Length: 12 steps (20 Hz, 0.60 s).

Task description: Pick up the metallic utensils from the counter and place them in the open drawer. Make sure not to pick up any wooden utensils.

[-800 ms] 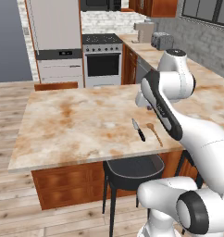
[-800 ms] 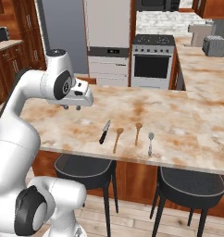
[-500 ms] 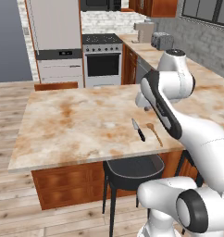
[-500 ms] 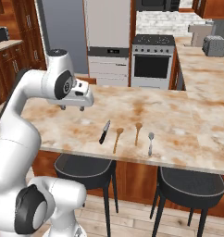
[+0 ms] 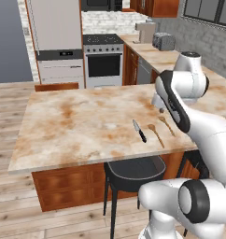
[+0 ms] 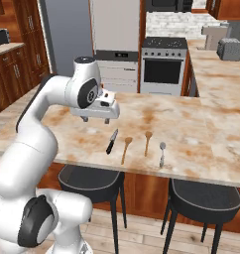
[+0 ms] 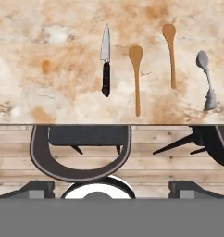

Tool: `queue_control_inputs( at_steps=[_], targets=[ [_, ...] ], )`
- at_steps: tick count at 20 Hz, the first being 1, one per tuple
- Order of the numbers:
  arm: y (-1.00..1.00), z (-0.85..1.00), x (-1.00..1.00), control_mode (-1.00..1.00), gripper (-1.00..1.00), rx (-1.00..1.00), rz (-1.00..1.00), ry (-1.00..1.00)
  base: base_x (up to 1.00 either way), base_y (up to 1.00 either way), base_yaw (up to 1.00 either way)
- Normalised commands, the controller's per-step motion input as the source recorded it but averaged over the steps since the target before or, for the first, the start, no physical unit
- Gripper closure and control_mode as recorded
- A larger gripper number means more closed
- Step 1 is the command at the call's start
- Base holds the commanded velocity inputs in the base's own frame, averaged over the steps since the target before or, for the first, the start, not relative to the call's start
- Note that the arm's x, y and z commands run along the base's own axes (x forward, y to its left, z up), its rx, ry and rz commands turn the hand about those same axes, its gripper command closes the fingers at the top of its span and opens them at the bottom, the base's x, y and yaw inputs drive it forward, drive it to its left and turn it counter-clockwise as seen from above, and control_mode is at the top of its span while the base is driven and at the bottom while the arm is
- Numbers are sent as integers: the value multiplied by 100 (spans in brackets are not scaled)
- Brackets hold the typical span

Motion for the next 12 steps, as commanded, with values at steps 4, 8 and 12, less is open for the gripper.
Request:
queue_control_inputs(
  at_steps=[4, 8, 12],
  targets=[
    [-100, -6, 4, -100, -100, 0, -7, 14, 0, 0, 0],
    [-100, -46, 0, -100, -100, 0, -5, 16, 0, 0, 0],
    [-100, -58, 0, -100, -100, 0, -1, 12, 0, 0, 0]
  ],
)
